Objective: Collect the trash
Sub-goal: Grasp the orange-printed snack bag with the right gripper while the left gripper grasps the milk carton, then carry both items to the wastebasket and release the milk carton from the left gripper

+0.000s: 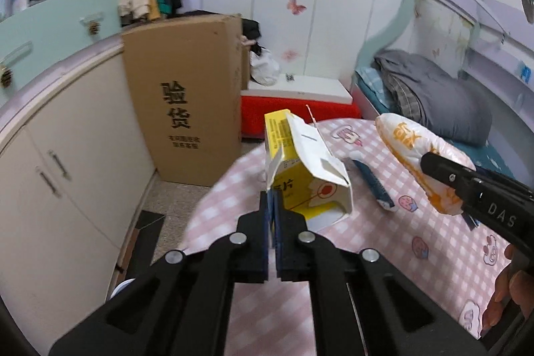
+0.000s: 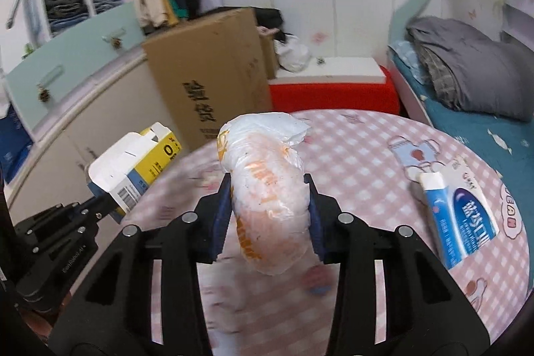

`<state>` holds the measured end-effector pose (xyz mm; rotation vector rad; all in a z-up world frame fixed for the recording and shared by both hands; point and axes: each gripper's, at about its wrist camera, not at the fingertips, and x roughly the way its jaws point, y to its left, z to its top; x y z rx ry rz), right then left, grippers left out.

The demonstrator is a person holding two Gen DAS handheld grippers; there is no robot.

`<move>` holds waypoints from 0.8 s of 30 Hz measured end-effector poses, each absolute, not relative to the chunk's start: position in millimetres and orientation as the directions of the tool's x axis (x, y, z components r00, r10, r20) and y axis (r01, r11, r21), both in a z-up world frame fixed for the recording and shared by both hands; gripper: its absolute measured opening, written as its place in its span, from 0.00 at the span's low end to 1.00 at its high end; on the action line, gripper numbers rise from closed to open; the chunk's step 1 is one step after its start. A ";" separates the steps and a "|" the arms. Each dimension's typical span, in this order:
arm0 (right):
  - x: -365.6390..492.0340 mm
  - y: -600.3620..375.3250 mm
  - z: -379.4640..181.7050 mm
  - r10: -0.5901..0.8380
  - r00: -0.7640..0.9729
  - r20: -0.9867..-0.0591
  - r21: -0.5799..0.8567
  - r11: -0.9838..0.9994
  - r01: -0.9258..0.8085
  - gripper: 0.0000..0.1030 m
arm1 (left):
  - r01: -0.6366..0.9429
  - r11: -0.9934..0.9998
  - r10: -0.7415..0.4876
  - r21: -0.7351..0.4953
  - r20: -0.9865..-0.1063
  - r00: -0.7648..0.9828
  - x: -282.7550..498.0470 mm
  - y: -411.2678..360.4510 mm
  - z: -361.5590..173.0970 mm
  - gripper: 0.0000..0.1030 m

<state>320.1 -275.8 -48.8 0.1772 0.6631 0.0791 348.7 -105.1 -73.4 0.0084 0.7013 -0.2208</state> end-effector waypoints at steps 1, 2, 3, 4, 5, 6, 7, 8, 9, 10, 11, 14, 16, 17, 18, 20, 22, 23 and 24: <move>316.9 -266.3 -45.0 0.146 0.787 -0.599 0.193 0.981 -0.035 0.39 | 0.193 0.979 -0.194 -0.072 -0.636 0.747 342.7 -97.3 -69.6 0.02; 312.8 -254.5 -41.4 0.163 0.789 -0.592 0.197 0.979 -0.054 0.39 | 0.174 0.982 -0.183 -0.077 -0.627 0.757 332.9 -84.1 -64.3 0.02; 308.9 -242.1 -38.0 0.180 0.789 -0.587 0.198 0.977 -0.076 0.39 | 0.162 0.984 -0.175 -0.077 -0.622 0.764 327.3 -77.4 -61.4 0.02; 304.6 -226.0 -35.1 0.199 0.789 -0.582 0.195 0.975 -0.102 0.39 | 0.140 0.987 -0.158 -0.078 -0.614 0.773 318.3 -63.9 -57.6 0.02; 303.1 -214.4 -33.4 0.212 0.787 -0.579 0.194 0.974 -0.119 0.39 | 0.127 0.989 -0.150 -0.082 -0.610 0.778 312.5 -56.0 -55.8 0.02; 300.1 -201.2 -33.0 0.228 0.784 -0.577 0.195 0.971 -0.138 0.39 | 0.112 0.990 -0.143 -0.089 -0.606 0.783 305.9 -44.5 -54.0 0.03; 297.6 -189.1 -32.7 0.244 0.781 -0.575 0.197 0.968 -0.157 0.39 | 0.090 0.991 -0.129 -0.095 -0.604 0.787 298.3 -29.7 -52.5 0.02; 295.4 -173.5 -32.8 0.264 0.776 -0.573 0.201 0.963 -0.180 0.39 | 0.075 0.992 -0.119 -0.098 -0.603 0.789 293.8 -18.8 -51.5 0.02; 293.0 -157.1 -33.8 0.287 0.769 -0.572 0.206 0.957 -0.204 0.39 | 0.058 0.993 -0.106 -0.099 -0.601 0.792 288.4 -7.7 -51.0 0.02; 291.6 -148.1 -34.4 0.300 0.763 -0.573 0.209 0.953 -0.217 0.39 | 0.035 0.995 -0.086 -0.097 -0.598 0.797 281.9 6.9 -51.3 0.03; 289.9 -133.1 -36.0 0.321 0.754 -0.573 0.215 0.947 -0.240 0.39 | 0.016 0.995 -0.070 -0.095 -0.598 0.799 277.7 18.3 -51.4 0.02; 287.5 -93.5 -43.2 0.373 0.726 -0.578 0.227 0.928 -0.296 0.39 | -0.030 0.994 -0.039 -0.103 -0.602 0.797 268.2 50.9 -56.2 0.02; 287.5 -69.5 -50.1 0.402 0.702 -0.588 0.233 0.915 -0.329 0.39 | -0.065 0.992 -0.014 -0.107 -0.611 0.792 263.8 72.7 -61.7 0.03; 287.9 -57.5 -54.6 0.415 0.690 -0.593 0.239 0.909 -0.342 0.39 | -0.090 0.990 0.007 -0.104 -0.617 0.787 261.1 86.0 -65.9 0.03; 288.7 -44.9 -59.5 0.427 0.678 -0.599 0.243 0.903 -0.354 0.39 | -0.111 0.989 0.024 -0.102 -0.622 0.783 259.2 96.1 -69.8 0.03; 291.7 -21.7 -70.8 0.447 0.652 -0.613 0.249 0.892 -0.377 0.39 | -0.149 0.984 0.052 -0.100 -0.640 0.767 257.9 117.6 -80.4 0.03; 294.9 -1.2 -81.3 0.458 0.633 -0.625 0.251 0.885 -0.393 0.39 | -0.186 0.977 0.074 -0.102 -0.661 0.746 258.8 137.3 -92.1 0.03; 296.6 6.4 -86.4 0.462 0.625 -0.629 0.252 0.882 -0.398 0.39 | -0.207 0.973 0.085 -0.102 -0.674 0.734 259.5 148.5 -99.2 0.03; 298.8 15.5 -92.9 0.465 0.617 -0.635 0.253 0.880 -0.402 0.39 | -0.226 0.969 0.097 -0.101 -0.687 0.720 260.2 158.9 -106.2 0.03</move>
